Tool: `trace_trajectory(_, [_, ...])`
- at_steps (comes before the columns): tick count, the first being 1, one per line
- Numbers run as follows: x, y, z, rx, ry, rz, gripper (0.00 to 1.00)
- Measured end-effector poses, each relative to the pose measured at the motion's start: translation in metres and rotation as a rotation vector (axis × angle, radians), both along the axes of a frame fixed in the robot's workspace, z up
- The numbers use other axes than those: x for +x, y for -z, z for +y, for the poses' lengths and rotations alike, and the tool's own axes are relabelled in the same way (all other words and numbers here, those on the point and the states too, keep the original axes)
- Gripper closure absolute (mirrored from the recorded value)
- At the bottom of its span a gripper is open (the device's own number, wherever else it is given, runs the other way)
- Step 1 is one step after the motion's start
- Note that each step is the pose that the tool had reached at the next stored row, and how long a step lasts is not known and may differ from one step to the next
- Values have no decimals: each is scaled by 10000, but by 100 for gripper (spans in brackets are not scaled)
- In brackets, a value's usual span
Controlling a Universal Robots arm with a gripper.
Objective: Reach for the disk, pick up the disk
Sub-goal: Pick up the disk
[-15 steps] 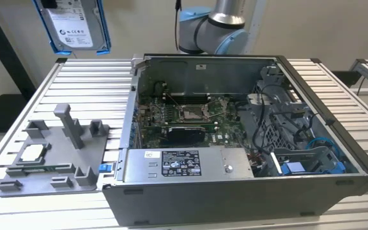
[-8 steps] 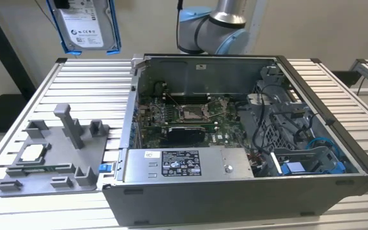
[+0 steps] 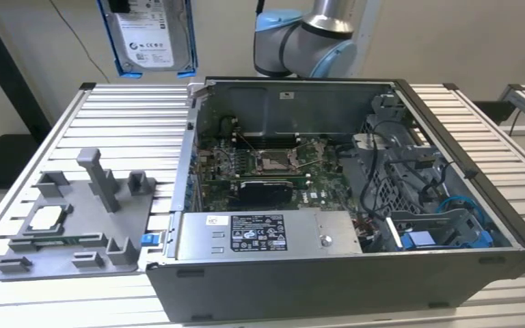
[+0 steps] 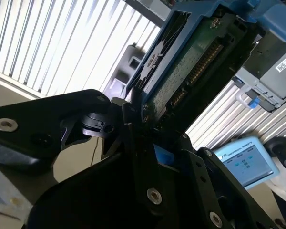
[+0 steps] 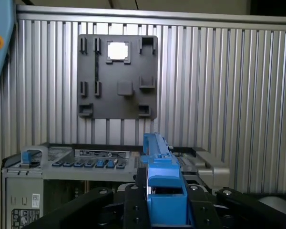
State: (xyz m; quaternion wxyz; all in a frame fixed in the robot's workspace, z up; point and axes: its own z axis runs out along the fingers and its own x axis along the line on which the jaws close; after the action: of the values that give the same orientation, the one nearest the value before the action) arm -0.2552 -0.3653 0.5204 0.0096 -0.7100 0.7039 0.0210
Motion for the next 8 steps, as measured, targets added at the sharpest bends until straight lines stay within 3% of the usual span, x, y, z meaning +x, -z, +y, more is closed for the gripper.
trace_trajectory(8, [256,0,0,-1,0,1,100])
